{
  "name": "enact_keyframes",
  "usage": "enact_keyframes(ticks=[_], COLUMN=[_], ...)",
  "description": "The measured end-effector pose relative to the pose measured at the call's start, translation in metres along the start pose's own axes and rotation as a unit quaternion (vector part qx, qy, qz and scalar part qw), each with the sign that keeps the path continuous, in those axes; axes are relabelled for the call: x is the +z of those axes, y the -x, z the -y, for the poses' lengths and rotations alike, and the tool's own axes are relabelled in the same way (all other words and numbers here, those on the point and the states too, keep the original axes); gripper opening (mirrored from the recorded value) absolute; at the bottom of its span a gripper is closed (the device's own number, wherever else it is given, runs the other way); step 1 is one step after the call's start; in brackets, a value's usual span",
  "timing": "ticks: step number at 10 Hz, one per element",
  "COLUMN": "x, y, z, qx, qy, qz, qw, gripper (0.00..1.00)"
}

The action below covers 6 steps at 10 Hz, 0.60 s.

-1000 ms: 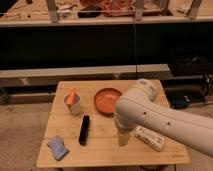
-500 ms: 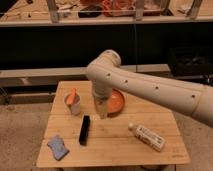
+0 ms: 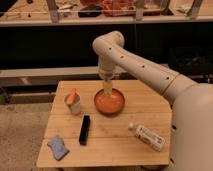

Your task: Move the arm in a circular motion

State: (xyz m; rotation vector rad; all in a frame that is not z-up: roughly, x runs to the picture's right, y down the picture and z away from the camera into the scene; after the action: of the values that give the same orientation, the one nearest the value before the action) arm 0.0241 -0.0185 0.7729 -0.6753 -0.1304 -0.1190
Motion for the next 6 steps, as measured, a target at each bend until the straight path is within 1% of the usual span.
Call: enact_keyframes(ticks=[1, 2, 3, 4, 6], x=[0.000, -0.002, -0.003, -0.003, -0.001], y=[-0.020, -0.051, -0.076, -0.091, -0.111], z=[0.006, 0.012, 0.013, 0.011, 0.005], qx=[0.014, 0.029, 0.042, 0.052, 0.070], qy=[0.004, 0.008, 0.009, 0.012, 0.019], qz=[-0.002, -0.003, -0.005, -0.006, -0.012], qw=[0.9999, 0.9995, 0.9991, 0.9986, 0.9973], gripper=[0.80, 0.80, 0.80, 0.80, 0.80])
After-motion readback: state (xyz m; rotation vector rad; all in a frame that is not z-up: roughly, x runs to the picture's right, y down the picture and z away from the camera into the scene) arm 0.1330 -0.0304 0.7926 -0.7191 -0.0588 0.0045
